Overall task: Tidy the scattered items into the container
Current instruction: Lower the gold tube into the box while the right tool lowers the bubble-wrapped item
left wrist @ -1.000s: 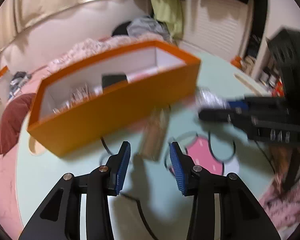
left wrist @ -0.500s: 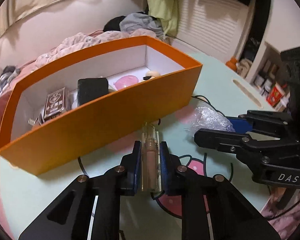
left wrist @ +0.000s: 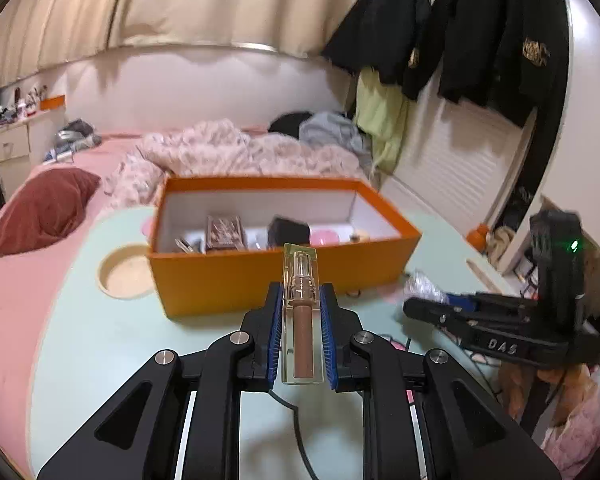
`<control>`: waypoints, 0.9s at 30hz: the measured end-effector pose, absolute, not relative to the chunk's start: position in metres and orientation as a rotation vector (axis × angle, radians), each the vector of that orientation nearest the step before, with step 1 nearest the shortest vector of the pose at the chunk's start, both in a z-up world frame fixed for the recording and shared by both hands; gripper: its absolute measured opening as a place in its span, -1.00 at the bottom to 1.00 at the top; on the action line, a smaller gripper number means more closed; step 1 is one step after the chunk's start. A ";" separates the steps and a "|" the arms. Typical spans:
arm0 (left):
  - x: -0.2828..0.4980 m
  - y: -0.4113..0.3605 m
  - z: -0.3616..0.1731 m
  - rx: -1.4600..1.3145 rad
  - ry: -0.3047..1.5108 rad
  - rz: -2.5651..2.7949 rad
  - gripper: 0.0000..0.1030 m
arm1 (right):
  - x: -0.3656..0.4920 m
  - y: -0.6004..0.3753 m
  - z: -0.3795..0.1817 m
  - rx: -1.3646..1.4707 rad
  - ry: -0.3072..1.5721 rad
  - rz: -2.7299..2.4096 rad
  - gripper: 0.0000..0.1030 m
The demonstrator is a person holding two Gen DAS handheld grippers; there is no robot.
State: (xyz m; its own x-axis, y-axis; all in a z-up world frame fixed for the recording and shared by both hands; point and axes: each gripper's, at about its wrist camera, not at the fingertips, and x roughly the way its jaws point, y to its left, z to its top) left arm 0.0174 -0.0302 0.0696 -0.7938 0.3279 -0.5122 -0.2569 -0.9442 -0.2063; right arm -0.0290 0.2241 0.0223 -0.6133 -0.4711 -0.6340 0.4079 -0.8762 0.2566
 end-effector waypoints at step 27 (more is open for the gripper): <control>-0.093 -0.027 0.112 -0.809 -0.102 2.704 -0.64 | -0.125 0.157 0.095 0.896 -0.051 -2.563 -0.49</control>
State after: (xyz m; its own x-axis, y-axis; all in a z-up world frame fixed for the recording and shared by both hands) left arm -0.0934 -0.0271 0.1122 -0.7901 0.3189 -0.5235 -0.2786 -0.9475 -0.1568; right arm -0.1251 0.1570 0.0953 -0.7025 -0.4022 -0.5871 0.3784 -0.9098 0.1705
